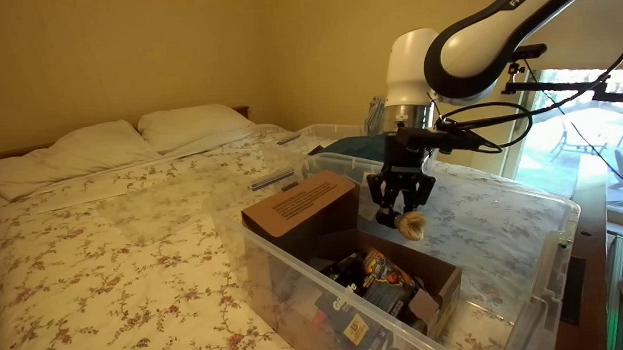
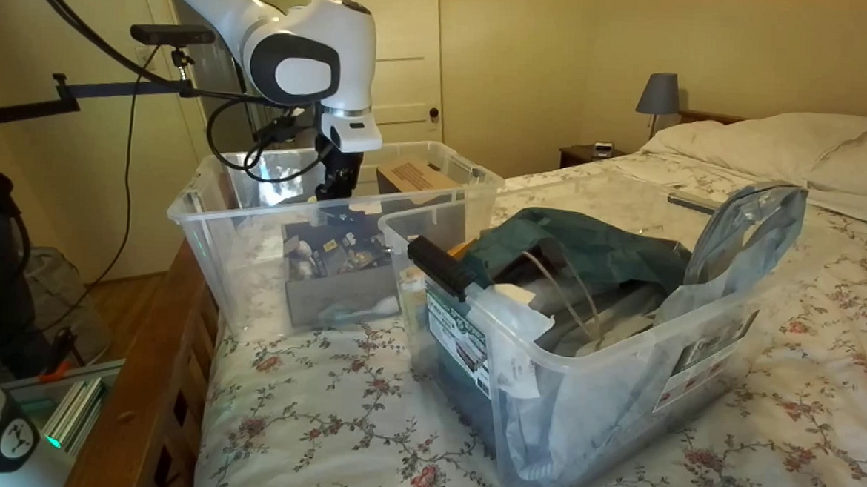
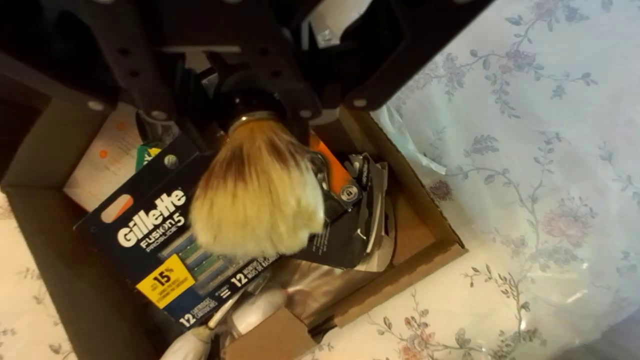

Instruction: Remove the brush from the container on the right and put it in the container on the left

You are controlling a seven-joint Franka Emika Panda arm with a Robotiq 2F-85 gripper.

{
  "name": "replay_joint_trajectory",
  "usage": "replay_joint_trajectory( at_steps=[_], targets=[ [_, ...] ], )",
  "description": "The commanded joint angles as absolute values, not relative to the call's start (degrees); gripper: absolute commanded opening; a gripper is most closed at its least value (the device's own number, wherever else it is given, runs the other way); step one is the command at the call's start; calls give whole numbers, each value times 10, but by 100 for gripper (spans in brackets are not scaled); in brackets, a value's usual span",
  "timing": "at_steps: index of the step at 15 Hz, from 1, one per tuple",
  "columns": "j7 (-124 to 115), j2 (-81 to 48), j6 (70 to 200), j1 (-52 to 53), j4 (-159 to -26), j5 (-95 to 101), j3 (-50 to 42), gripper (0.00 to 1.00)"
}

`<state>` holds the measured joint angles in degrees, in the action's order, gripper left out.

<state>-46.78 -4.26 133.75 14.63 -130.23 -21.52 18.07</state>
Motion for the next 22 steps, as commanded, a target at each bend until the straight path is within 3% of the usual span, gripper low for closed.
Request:
replay_joint_trajectory(
  at_steps=[1,5,11,12,18,22],
  targets=[
    [-427,-14,1429,167,-1343,-229,184,16],
    [-413,-11,1555,191,-1389,-170,192,16],
    [-529,-21,1645,196,-1425,79,157,16],
    [-558,-24,1642,196,-1419,125,151,62],
    [-655,-24,1612,197,-1405,252,145,99],
    [-619,-23,1623,193,-1404,41,184,100]
  ],
)
